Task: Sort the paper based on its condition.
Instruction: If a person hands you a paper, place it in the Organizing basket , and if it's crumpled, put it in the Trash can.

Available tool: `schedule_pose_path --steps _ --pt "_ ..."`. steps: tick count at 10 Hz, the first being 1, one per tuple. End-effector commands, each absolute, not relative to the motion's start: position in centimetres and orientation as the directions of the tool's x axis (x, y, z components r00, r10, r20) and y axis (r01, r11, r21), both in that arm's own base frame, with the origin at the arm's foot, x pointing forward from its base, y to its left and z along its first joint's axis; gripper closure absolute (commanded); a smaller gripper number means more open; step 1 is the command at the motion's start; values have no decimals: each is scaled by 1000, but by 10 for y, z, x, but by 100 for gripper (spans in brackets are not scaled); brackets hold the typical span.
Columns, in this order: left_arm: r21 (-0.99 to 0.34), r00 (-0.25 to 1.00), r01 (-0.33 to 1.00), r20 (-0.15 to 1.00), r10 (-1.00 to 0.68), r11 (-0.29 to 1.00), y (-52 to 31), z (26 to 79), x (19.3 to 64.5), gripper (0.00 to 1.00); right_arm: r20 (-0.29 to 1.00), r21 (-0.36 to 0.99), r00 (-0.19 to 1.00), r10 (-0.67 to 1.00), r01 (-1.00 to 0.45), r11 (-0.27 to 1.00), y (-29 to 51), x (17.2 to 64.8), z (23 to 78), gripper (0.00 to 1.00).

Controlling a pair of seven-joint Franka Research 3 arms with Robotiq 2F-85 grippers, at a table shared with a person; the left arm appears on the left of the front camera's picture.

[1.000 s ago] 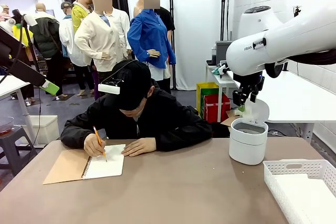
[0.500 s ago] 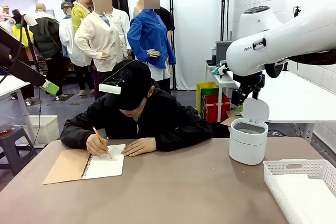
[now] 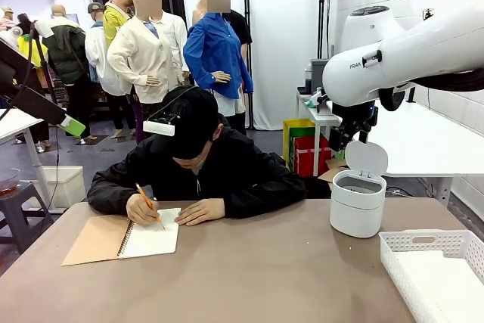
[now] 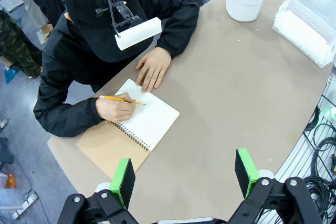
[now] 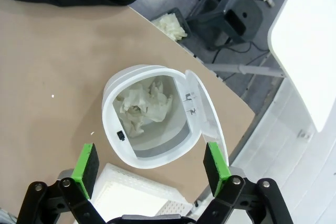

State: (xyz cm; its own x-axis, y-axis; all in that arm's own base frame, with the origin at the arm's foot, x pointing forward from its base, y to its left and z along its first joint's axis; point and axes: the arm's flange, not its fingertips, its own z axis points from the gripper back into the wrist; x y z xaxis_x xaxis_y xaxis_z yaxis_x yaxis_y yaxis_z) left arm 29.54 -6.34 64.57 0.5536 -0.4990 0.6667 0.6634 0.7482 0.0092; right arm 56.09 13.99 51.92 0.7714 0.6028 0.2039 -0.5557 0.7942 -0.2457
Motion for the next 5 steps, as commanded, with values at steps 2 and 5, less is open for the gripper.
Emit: schedule_pose_path --steps 2,5 --pt "6 555 661 669 -494 751 -63 646 296 0 191 -265 771 608 -556 788 135 564 516 0" --pt "6 555 661 669 -494 751 -63 646 296 0 199 -252 772 603 -555 793 137 562 518 0"
